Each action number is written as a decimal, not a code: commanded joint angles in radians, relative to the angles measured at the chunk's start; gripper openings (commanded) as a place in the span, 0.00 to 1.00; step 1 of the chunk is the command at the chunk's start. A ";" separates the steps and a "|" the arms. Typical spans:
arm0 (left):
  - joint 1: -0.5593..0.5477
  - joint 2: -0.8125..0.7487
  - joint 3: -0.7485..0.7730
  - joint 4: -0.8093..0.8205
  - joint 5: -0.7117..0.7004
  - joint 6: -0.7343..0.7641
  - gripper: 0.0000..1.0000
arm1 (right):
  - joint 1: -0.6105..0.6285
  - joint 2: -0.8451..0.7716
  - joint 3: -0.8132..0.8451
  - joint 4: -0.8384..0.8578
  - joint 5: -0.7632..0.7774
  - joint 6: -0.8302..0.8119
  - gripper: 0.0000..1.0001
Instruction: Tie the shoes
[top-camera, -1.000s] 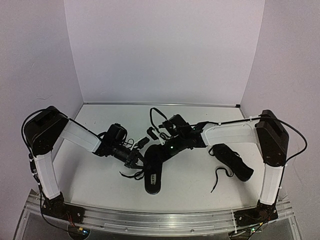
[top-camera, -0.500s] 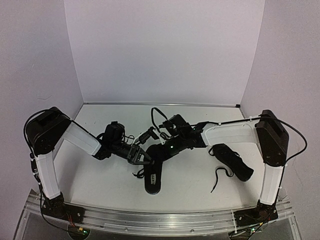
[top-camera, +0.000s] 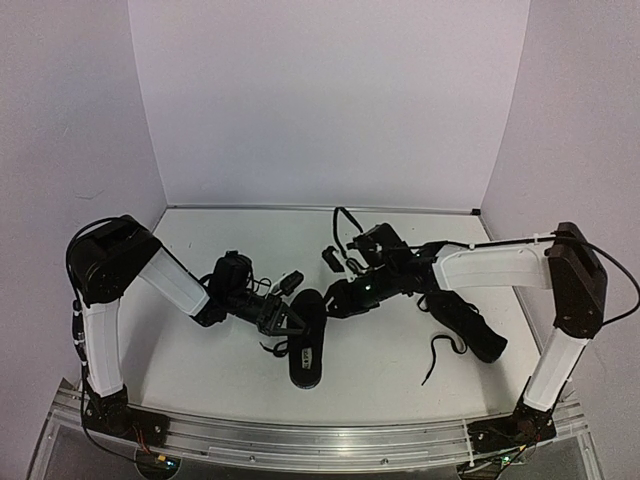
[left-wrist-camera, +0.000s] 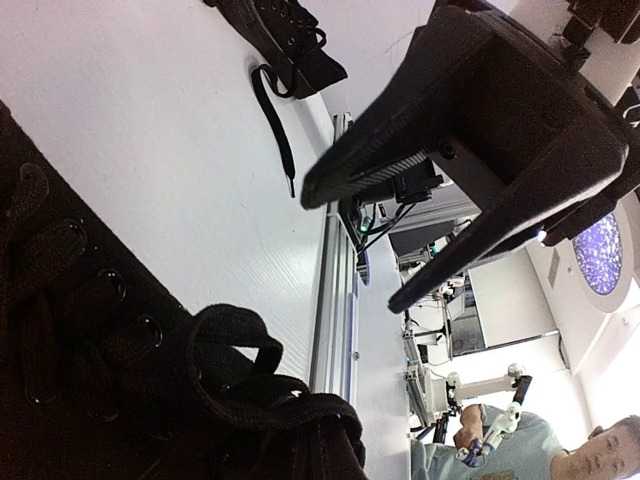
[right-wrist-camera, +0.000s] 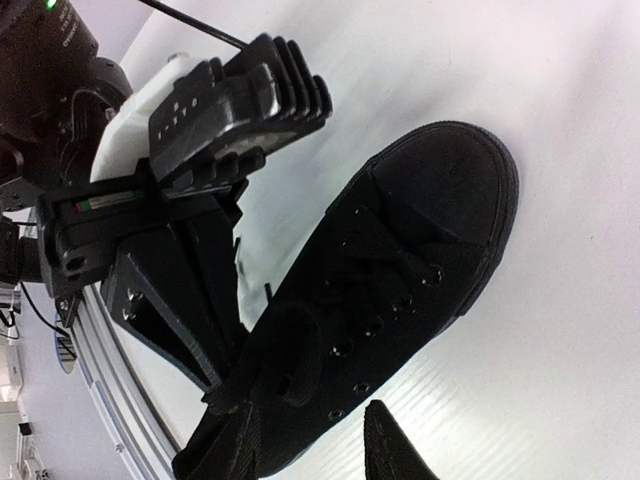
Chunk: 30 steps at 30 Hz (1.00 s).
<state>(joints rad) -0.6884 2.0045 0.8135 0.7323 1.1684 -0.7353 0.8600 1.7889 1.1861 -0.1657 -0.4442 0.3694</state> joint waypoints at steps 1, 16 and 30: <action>-0.005 -0.017 -0.002 0.062 0.051 -0.005 0.00 | 0.003 -0.073 -0.083 0.110 -0.112 0.099 0.31; -0.051 -0.007 -0.004 -0.019 0.121 0.078 0.00 | 0.031 -0.011 -0.170 0.318 -0.239 0.213 0.29; -0.059 -0.027 -0.003 -0.046 0.119 0.127 0.00 | 0.031 0.029 -0.191 0.324 -0.213 0.273 0.28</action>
<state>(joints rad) -0.7448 2.0041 0.8068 0.6896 1.2648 -0.6433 0.8890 1.7997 1.0026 0.1205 -0.6697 0.6082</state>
